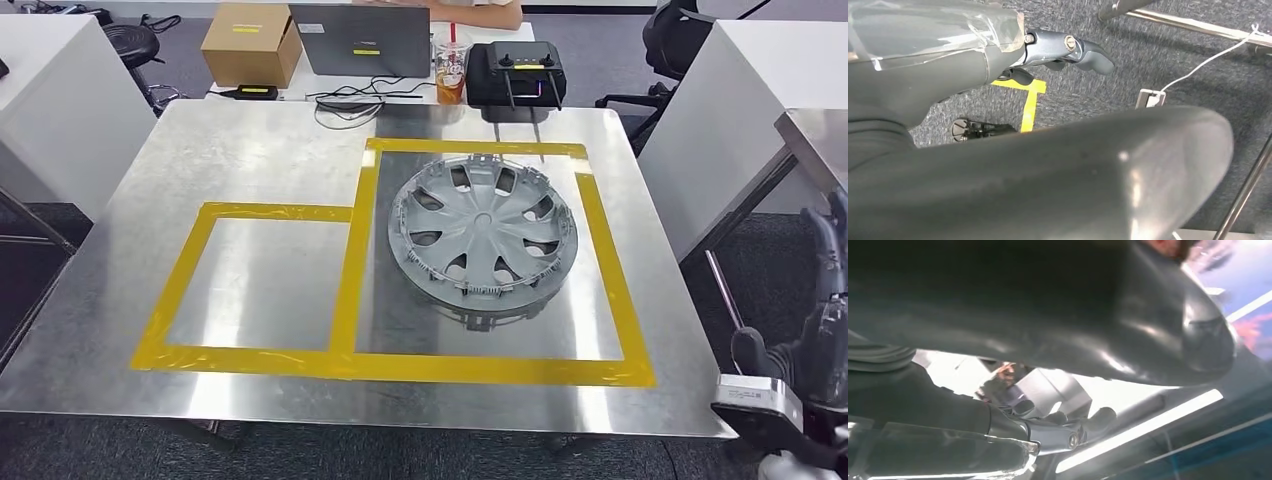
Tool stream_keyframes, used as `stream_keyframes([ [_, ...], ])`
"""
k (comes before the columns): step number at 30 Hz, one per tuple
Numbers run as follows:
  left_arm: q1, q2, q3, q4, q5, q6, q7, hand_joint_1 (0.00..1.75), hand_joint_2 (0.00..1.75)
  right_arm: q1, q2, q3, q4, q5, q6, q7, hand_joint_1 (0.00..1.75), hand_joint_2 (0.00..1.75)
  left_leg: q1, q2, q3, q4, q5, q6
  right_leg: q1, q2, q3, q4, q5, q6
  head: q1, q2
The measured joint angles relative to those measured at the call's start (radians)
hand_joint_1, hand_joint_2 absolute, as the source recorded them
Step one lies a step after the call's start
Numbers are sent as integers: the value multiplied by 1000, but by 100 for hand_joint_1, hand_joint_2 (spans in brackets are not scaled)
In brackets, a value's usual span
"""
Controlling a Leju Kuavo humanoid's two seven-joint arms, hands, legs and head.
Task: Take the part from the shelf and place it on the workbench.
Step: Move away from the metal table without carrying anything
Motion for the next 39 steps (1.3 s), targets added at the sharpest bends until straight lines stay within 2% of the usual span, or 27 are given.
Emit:
stream_keyframes([
  [2,0,-2,0,0,2,0,-2,0,0,45,8,-39,-11,0,24,12,0,0,3,3,-4,-13,20,14,-1,1,-35,86,-64,-8,3,0],
  [4,0,-4,0,0,3,0,-6,0,0,82,21,-76,-13,0,64,23,0,0,0,4,-22,-13,34,18,-2,2,-77,218,-135,-12,4,0],
  [5,0,-5,0,1,2,1,-9,0,0,98,32,-95,-13,2,90,25,0,0,-1,4,-32,-12,41,18,-3,2,-82,257,-152,-7,4,0],
  [6,0,-5,0,1,3,3,-11,0,0,112,45,-116,-13,4,123,24,0,0,-1,4,-42,-11,48,16,-4,2,-68,259,-152,1,4,0],
  [8,1,-7,0,3,5,8,-13,0,0,129,76,-160,-11,11,193,12,0,0,0,4,-63,-6,63,10,-8,1,17,151,-117,21,4,0],
  [10,3,-9,0,4,12,12,-12,0,0,140,110,-204,-7,30,255,-8,0,0,-2,2,-81,4,74,0,-8,3,110,13,-95,21,3,0],
  [12,6,-9,0,5,24,13,-9,0,0,147,143,-246,-1,51,301,-23,0,0,-3,1,-88,11,85,-13,-3,6,136,-36,-94,6,2,0],
  [14,11,-9,0,6,35,14,-3,0,0,150,175,-281,6,62,341,-29,0,0,1,1,-89,12,92,-26,-4,6,123,-34,-83,-10,3,0],
  [15,15,-10,0,7,39,15,0,0,0,150,189,-296,10,68,359,-31,0,0,4,1,-94,21,77,-33,-5,4,117,-34,-75,-19,2,0],
  [16,18,-10,0,7,43,17,3,0,0,151,203,-311,16,76,374,-33,0,0,6,2,-102,47,43,-39,-7,2,110,-35,-65,-26,2,0],
  [19,22,-11,0,8,49,20,11,0,0,151,234,-348,38,107,406,-38,0,0,11,3,-145,225,-108,-53,-8,-1,76,-34,-36,-35,-1,0],
  [20,22,-11,0,9,49,20,13,0,0,151,242,-360,48,118,413,-39,0,0,11,3,-149,277,-130,-55,-7,-1,65,-33,-26,-34,-1,0],
  [21,22,-11,0,9,48,20,13,0,0,152,250,-372,59,129,422,-42,0,0,11,3,-137,298,-130,-55,-6,-1,54,-32,-16,-32,-1,0],
  [22,22,-11,0,10,46,20,14,0,0,151,257,-384,68,143,431,-46,0,0,11,3,-105,280,-111,-53,-5,-1,44,-31,-8,-30,-1,0],
  [23,22,-11,0,10,45,20,14,0,0,151,264,-396,76,157,440,-52,0,0,10,2,-55,224,-86,-49,-4,0,36,-30,0,-27,-1,0],
  [25,21,-10,0,10,43,21,12,0,0,149,276,-416,91,187,458,-61,0,0,6,1,57,68,-67,-36,-1,0,23,-29,15,-20,0,0],
  [26,21,-10,0,11,44,22,11,0,0,148,280,-424,100,203,468,-62,0,0,3,1,91,14,-68,-29,-1,0,21,-30,23,-15,0,0],
  [27,21,-10,0,11,44,23,10,0,0,146,284,-430,112,222,480,-62,0,0,-2,0,105,-16,-73,-24,-1,-1,19,-32,30,-9,-1,0],
  [30,19,-11,0,15,45,27,8,0,0,142,291,-448,172,297,518,-53,0,0,-4,3,91,-33,-48,-1,-3,-1,11,-31,37,5,-3,0],
  [31,18,-11,0,17,45,28,7,0,0,139,293,-458,202,322,533,-50,0,0,-2,5,83,-40,-34,8,-3,0,1,-14,17,4,-2,0],
  [32,17,-12,-1,20,43,29,5,0,0,135,293,-472,239,345,550,-48,0,0,0,6,72,-46,-19,16,-3,1,-14,24,-20,-1,0,0],
  [34,16,-13,-1,29,38,30,2,0,0,126,295,-505,325,391,587,-45,0,0,-3,8,42,-46,5,22,-4,2,-50,147,-109,-6,1,0],
  [35,16,-14,-1,33,36,30,2,0,0,122,297,-525,373,416,598,-50,0,0,-5,8,27,-44,17,22,-5,2,-61,207,-135,-1,2,0],
  [36,16,-15,-1,38,35,31,1,0,0,119,299,-546,418,443,605,-60,0,0,-6,8,13,-41,28,22,-6,2,-58,243,-139,8,2,0],
  [37,16,-15,-1,42,33,32,1,0,0,114,301,-569,462,473,611,-71,0,0,-6,8,-3,-37,38,20,-7,2,-39,243,-123,20,2,0],
  [38,16,-15,-1,46,32,33,1,0,0,108,303,-592,500,506,618,-83,0,0,-6,8,-18,-31,47,18,-9,2,-1,204,-99,32,2,0],
  [39,16,-16,-1,50,30,34,1,0,0,99,305,-617,538,542,629,-93,0,0,-6,8,-33,-22,54,14,-11,1,52,134,-83,38,2,0],
])
